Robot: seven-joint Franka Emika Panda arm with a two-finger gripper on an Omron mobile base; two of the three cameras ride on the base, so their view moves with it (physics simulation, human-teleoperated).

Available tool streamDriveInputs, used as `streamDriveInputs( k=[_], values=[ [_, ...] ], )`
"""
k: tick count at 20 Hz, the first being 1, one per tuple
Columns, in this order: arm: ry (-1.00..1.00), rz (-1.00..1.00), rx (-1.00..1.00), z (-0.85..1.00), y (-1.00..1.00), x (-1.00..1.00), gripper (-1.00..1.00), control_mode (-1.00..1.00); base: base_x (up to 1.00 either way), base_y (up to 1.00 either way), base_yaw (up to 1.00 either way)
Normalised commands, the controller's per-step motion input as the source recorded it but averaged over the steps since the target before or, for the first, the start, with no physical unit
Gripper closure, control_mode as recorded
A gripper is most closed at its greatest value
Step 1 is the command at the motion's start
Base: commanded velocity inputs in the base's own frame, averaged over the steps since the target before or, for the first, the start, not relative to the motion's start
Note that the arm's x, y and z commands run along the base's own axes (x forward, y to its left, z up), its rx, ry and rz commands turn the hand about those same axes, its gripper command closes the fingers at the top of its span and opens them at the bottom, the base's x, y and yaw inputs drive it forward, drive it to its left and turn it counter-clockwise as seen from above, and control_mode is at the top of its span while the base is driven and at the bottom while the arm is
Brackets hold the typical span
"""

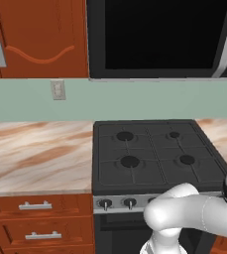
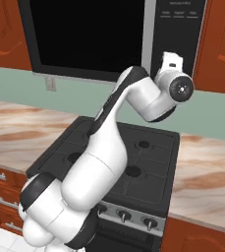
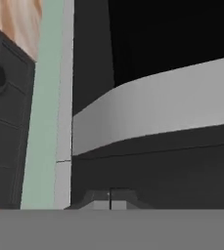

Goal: Transport the steak from the fridge to the microwave and turn on the microwave.

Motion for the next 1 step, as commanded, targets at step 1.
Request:
streamDriveInputs(
  k=[1],
  values=[
    [0.0,0.0,0.09,-0.31,0.03,0.78,1.0,-1.0,0.0,0.0,0.0]
  ],
)
